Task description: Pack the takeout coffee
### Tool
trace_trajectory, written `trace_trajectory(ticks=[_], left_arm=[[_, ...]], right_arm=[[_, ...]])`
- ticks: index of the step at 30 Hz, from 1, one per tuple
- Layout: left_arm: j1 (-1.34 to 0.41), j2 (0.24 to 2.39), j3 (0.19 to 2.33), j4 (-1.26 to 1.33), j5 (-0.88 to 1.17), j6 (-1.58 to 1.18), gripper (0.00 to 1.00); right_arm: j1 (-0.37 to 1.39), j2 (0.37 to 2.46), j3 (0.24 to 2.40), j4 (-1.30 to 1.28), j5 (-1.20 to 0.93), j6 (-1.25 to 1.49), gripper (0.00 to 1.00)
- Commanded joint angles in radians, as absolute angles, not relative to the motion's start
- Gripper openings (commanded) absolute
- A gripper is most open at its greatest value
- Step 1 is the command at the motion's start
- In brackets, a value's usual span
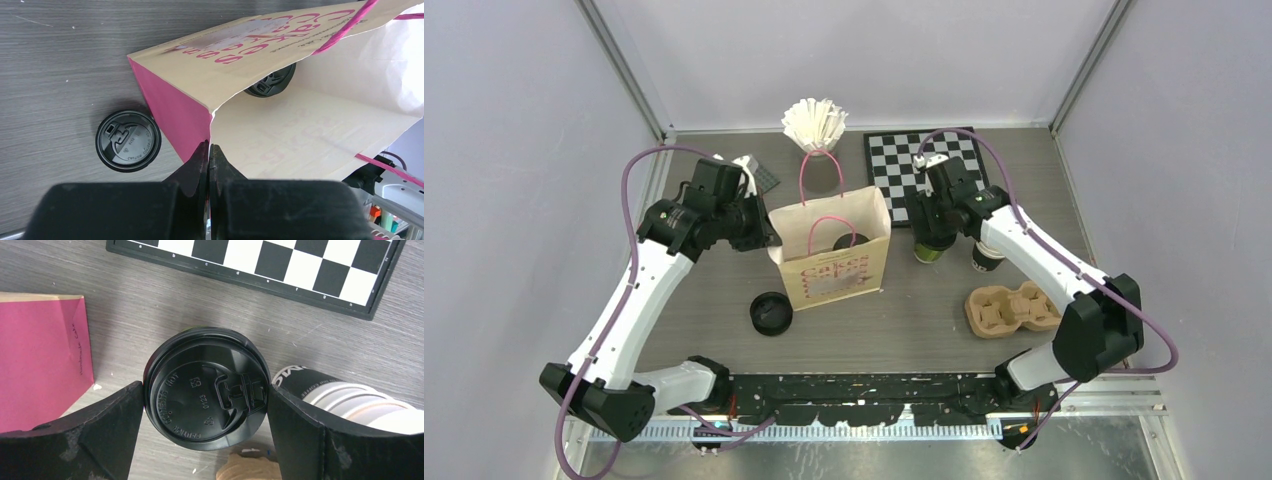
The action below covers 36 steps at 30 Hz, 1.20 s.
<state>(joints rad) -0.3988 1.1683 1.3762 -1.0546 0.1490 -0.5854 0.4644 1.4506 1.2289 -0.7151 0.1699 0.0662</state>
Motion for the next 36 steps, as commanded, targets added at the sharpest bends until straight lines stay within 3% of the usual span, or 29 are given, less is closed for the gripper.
trace_trajectory(ticks=[1, 9, 21, 36], left_arm=[[-0.393, 1.159, 1.386, -1.057, 0.124, -0.557, 0.00], [-0.393, 1.167, 1.374, -1.041, 0.143, -0.563, 0.00], [-0.393, 1.170, 1.374, -1.043, 0.150, -0.550, 0.00], [-0.393, 1.151, 1.371, -1.051, 0.152, -0.553, 0.00]], right_arm=[[0.485, 1.465, 1.180, -0.556, 0.170, 0.065, 0.88], [0.498, 1.493, 1.176, -0.535, 0.227, 0.047, 0.95], [0.498, 1.434, 1.161, -0.541, 0.173, 0.032, 0.96], [0.498, 1.476, 1.323, -0.797, 0.128, 0.077, 0.97]])
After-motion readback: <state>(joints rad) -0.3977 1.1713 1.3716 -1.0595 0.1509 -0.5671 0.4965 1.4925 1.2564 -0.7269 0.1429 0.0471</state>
